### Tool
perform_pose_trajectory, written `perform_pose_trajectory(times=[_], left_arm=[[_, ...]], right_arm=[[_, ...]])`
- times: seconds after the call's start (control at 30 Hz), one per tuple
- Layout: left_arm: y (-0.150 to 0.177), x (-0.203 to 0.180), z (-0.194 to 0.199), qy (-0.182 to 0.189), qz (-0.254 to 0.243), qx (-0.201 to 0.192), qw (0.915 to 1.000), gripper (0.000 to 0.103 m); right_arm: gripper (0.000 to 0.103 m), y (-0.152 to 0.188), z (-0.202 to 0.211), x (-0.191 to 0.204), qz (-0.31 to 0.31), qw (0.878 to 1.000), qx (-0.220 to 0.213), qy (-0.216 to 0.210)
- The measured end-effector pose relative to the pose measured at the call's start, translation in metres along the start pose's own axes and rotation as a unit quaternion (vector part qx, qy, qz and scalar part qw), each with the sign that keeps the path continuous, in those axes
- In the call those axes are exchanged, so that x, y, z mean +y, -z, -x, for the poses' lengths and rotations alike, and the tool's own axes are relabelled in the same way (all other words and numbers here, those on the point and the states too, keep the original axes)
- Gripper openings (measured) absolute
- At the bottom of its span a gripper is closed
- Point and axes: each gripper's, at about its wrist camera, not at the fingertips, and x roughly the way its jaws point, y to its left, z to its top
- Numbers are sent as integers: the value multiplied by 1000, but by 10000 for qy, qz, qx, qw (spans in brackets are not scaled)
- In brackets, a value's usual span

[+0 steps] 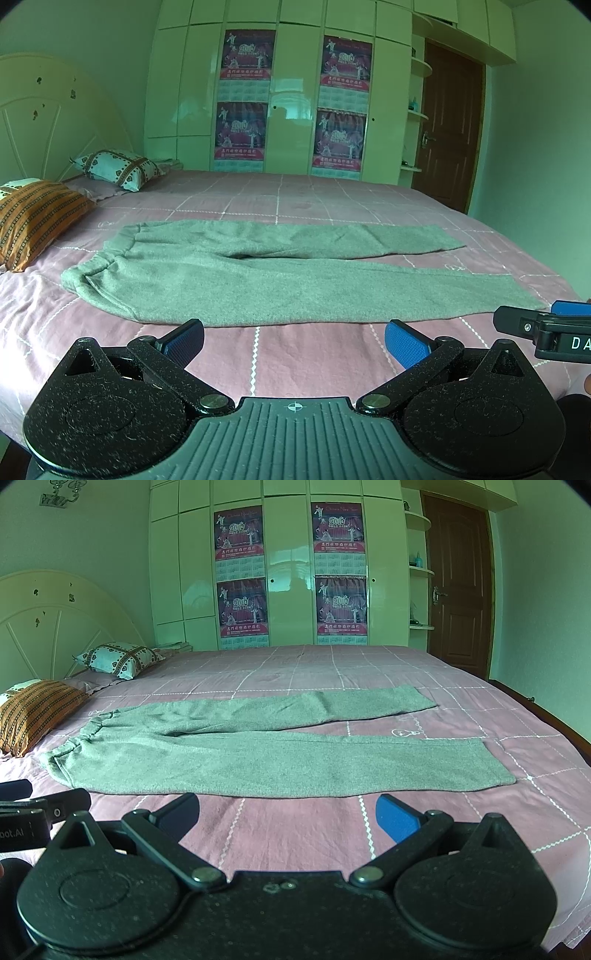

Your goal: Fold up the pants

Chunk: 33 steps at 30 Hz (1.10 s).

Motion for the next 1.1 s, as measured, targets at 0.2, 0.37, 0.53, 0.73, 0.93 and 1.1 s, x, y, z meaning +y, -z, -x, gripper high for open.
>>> perform_pose_trajectory(times=[0.2,0.37,0.53,0.73,0.93,1.1], left_arm=[[-1,0,-2,-12,-10,-9,10000,103],[-1,0,-1,-16,-5,-15,10000,103],[-1,3,-1,20,-27,-18,10000,103],[-12,28,-6,-265,55,-179,9995,103],[-34,80,-49,-649,181,0,9977,103],[-57,122,-99,-809,130,141,9965,103]], right_arm=[[97,0,0,0,-1,10000,-1,4],[97,0,0,0,2,10000,0,1],[97,1,-2,0,0,10000,-7,-12],[96,-6,1,-3,-12,9995,-223,-231],[87,-30,-32,-7,-51,9991,-75,-412],[85,-64,-74,4,117,9977,-94,-660]])
